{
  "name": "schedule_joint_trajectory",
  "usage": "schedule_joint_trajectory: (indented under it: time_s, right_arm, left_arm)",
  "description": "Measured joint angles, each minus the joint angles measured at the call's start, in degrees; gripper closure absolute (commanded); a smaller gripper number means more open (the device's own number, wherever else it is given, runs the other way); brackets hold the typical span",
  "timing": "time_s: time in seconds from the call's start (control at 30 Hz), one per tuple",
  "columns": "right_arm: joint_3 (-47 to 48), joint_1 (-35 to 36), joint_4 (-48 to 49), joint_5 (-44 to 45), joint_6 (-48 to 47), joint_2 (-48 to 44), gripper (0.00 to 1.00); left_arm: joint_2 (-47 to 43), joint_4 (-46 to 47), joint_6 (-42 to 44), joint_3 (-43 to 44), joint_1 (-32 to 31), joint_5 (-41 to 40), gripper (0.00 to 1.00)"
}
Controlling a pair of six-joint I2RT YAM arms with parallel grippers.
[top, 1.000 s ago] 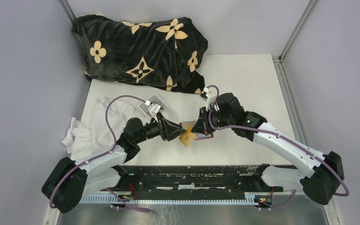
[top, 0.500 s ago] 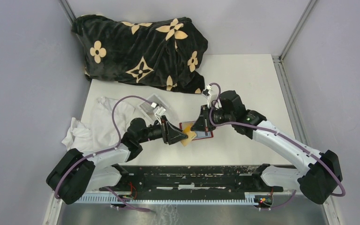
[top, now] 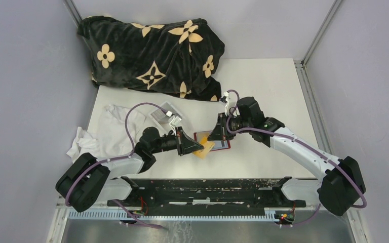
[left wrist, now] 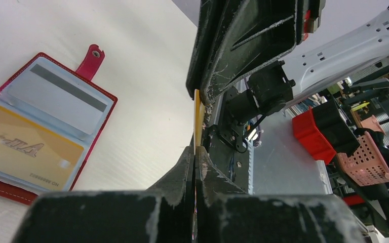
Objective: Put the credit cards into the card holder
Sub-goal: Pick up the credit card from the storage box.
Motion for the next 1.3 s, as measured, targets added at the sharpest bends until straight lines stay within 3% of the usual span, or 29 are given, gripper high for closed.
schedule_joint_trajectory:
  time_s: [0.1, 0.2, 0.43, 0.63, 0.87, 1.3]
  right_arm:
    - [0.04, -0.07, -0.61, 2.45, -0.72, 0.0, 0.68]
    - [0.17, -0.13, -1.95, 7.72, -1.9, -0.24, 0.63]
    - [-1.6, -0.13, -1.01, 16.0, -2.75, -2.95, 0.61]
    - [-6.69, -0.13, 3.21, 18.4, -1.38, -3.28, 0.61]
    - [-11.98, -0.13, 10.01, 19.43, 1.66, -3.28, 0.61]
    - [-16.15, -2.25, 21.24, 16.26, 7.89, -0.76, 0.61]
  left_arm:
    - [1.38, 1.86, -0.33, -0.07, -0.02, -0.72, 0.97]
    - [2.16, 3.1, -1.53, -0.52, -0.17, -4.13, 0.97]
    - [4.5, 4.96, -7.28, -1.07, -4.09, -19.37, 0.97]
    - [9.09, 7.39, -12.74, -0.35, -10.67, -32.68, 0.97]
    - [13.44, 12.39, -19.82, -0.28, -13.42, -43.74, 0.97]
    - [23.93, 23.78, -28.41, 0.7, -13.94, -47.52, 0.97]
